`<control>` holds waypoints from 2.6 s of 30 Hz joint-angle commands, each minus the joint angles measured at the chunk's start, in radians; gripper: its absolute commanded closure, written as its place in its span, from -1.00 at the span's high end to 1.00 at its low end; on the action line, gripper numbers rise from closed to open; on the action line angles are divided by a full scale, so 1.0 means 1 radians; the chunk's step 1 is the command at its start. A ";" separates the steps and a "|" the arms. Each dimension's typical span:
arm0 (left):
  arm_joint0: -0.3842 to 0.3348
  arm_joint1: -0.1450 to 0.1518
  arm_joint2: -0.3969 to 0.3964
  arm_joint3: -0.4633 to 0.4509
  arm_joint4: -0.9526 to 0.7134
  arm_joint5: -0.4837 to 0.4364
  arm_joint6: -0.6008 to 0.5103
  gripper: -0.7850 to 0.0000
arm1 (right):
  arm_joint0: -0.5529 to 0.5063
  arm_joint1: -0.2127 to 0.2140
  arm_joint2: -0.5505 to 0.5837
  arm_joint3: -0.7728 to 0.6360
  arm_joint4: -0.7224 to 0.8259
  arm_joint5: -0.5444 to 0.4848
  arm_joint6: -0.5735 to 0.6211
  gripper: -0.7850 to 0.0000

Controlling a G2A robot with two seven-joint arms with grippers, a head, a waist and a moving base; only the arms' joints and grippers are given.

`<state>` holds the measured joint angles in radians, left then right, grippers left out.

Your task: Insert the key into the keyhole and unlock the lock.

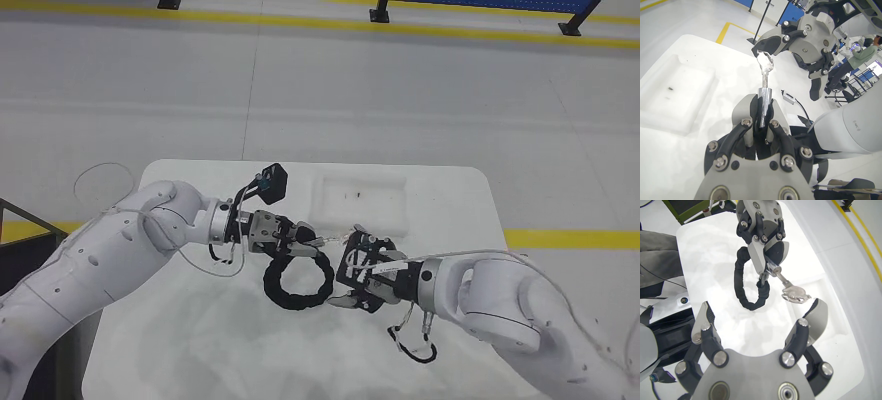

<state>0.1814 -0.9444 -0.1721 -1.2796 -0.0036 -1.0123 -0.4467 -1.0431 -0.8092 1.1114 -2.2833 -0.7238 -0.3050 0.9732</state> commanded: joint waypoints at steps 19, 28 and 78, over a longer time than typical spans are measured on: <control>0.034 -0.039 -0.095 -0.011 0.017 0.000 -0.166 -1.00 | 0.065 -0.024 -0.057 0.030 -0.001 -0.015 0.033 1.00; 0.036 -0.039 -0.097 -0.012 0.020 0.000 -0.168 -1.00 | 0.065 -0.023 -0.047 0.033 0.005 -0.019 0.036 1.00; 0.099 0.003 -0.172 -0.097 0.046 0.000 -0.280 -1.00 | 0.078 -0.010 -0.018 0.085 -0.180 -0.436 -0.111 -0.10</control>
<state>0.2793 -0.9407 -0.3441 -1.3763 0.0453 -1.0123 -0.7211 -0.9629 -0.8184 1.0963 -2.2012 -0.8913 -0.7462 0.8748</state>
